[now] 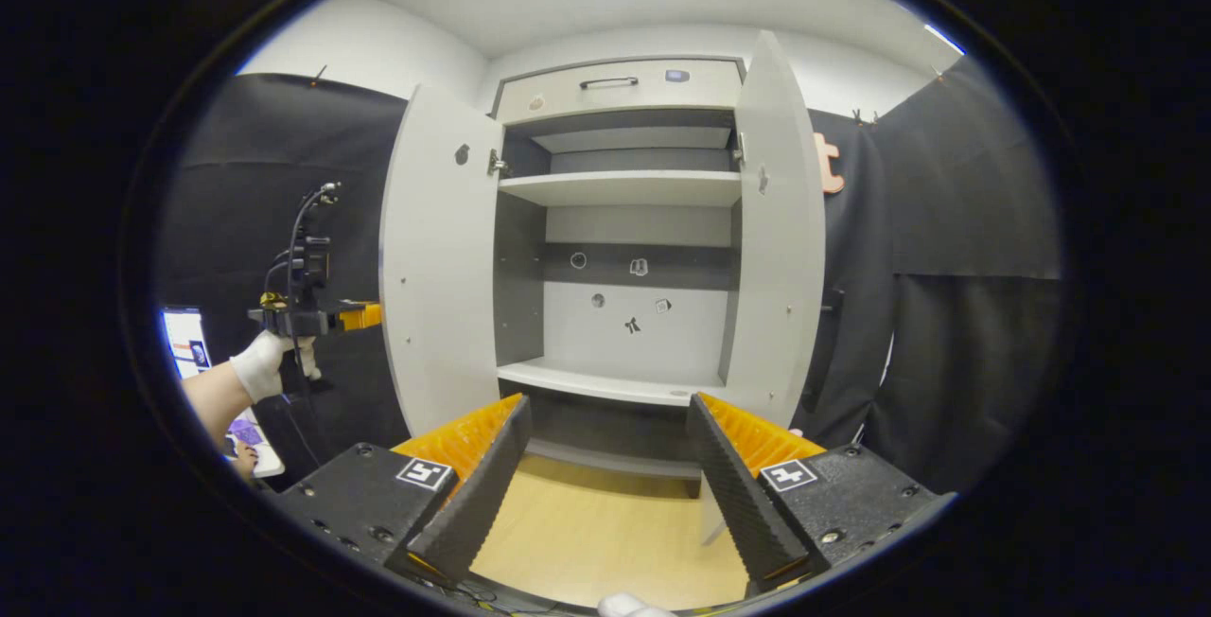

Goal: Open the right door of the double-door shoe cabinet with the right hand, and open the left door with the left hand.

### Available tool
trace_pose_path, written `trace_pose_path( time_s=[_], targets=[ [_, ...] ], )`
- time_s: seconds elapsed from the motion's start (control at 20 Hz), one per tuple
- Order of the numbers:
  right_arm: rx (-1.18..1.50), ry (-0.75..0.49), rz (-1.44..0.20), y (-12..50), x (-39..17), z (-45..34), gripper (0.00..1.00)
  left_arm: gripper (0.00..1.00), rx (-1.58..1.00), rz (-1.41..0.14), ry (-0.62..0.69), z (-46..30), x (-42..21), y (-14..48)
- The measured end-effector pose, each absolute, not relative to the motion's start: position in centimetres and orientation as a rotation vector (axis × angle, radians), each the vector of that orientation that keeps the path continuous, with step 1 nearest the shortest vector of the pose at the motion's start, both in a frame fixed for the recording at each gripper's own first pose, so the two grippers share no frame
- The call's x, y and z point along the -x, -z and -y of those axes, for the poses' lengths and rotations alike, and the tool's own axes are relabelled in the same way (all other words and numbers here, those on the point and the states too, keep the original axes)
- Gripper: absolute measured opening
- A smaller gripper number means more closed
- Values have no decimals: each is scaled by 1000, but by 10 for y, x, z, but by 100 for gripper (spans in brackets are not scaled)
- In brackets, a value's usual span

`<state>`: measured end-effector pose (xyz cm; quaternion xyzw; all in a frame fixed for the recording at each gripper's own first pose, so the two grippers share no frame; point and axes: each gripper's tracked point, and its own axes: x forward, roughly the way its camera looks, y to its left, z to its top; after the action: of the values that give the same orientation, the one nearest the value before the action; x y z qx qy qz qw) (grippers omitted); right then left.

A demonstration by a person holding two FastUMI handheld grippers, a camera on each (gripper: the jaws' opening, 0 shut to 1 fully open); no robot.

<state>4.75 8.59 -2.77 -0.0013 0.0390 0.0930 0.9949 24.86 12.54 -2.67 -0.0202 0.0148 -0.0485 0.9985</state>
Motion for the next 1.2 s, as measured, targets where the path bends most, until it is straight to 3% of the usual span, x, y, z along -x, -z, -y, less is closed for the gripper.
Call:
trace_pose_path(
  time_s=[0.05, 0.1, 0.45, 0.65, 0.7, 0.8, 1.2],
  targets=[
    [4, -185, -80, 27, -46, -85, 100, 10, 42, -29, 96, -125, -248, 26],
    [5, -181, -80, 27, -46, -84, 100, 0, 47, -30, 89, -125, -248, 26],
    [10, -150, -56, 17, -29, -70, 100, 3, 28, -36, 23, -129, -228, 22],
    [14, -142, -45, 13, -22, -68, 100, 45, 3, -23, -27, -142, -204, 16],
    [13, -143, -43, 13, -20, -68, 100, 67, 8, -30, -37, -144, -199, 20],
    [12, -149, -41, 12, -16, -71, 100, 98, 15, -51, -66, -148, -190, 23],
    [-1, -143, -35, 9, 1, -74, 100, 98, 34, -73, -81, -125, -124, 35]
  ],
)
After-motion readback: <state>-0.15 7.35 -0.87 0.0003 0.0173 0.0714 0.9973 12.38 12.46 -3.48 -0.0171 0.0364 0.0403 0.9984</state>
